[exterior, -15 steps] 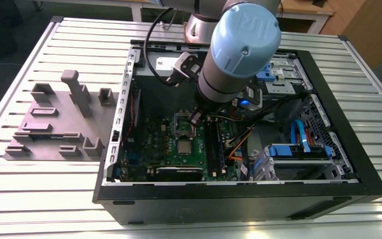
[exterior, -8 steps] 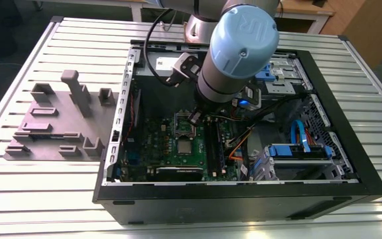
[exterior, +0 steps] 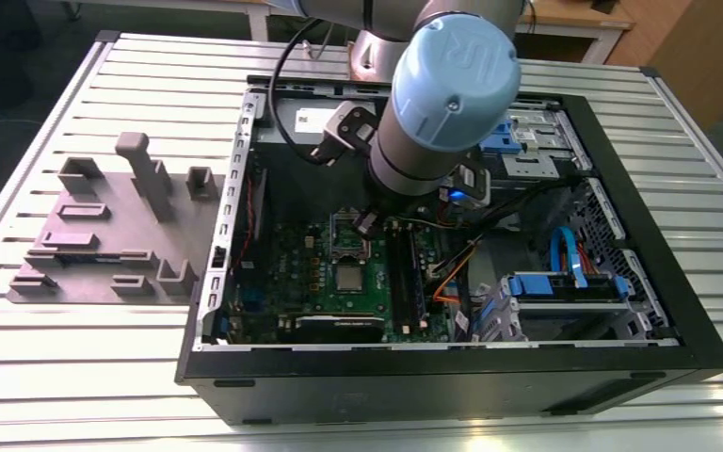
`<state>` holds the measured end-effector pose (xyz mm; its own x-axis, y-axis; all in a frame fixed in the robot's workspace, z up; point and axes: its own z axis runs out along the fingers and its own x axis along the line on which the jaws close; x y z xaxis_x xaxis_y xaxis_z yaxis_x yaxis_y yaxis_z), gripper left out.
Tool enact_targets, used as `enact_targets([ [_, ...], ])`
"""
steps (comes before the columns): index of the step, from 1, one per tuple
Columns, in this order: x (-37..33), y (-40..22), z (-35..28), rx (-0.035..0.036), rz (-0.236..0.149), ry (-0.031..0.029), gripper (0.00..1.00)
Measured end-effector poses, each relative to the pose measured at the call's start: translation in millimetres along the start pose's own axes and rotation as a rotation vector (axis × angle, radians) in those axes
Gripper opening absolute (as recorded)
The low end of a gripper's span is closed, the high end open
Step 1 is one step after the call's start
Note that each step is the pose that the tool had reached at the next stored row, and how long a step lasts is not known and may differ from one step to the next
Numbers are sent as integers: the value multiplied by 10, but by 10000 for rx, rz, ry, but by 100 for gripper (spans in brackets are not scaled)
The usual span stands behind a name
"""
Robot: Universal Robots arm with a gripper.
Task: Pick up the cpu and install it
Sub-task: 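Close the cpu cover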
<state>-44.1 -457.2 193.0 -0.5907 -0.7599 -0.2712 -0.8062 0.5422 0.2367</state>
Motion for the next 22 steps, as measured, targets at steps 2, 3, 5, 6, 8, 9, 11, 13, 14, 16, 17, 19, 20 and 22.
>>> enact_targets([
  [2, 4, 5, 1, 3, 0, 3, 11],
  [3, 5, 6, 3, 15, -1, 18, 11],
  [5, 5, 7, 0, 58, 4, 88, 11],
  [6, 5, 8, -1, 81, 10, 130, 11],
  [8, 4, 10, -7, 94, 20, 187, 11],
  [9, 3, 11, -11, 94, 24, 201, 11],
  [11, -1, 15, -21, 92, 28, 220, 11],
  [13, -5, 20, -34, 89, 32, 233, 11],
  [14, -8, 22, -41, 90, 35, 240, 11],
  [16, -10, 26, -49, 100, 36, 255, 11],
  [17, -10, 28, -54, 106, 36, 265, 11],
  [19, -11, 28, -56, 110, 36, 270, 11],
  [20, -11, 29, -57, 110, 37, 273, 11],
  [22, -11, 29, -57, 109, 37, 273, 11],
])
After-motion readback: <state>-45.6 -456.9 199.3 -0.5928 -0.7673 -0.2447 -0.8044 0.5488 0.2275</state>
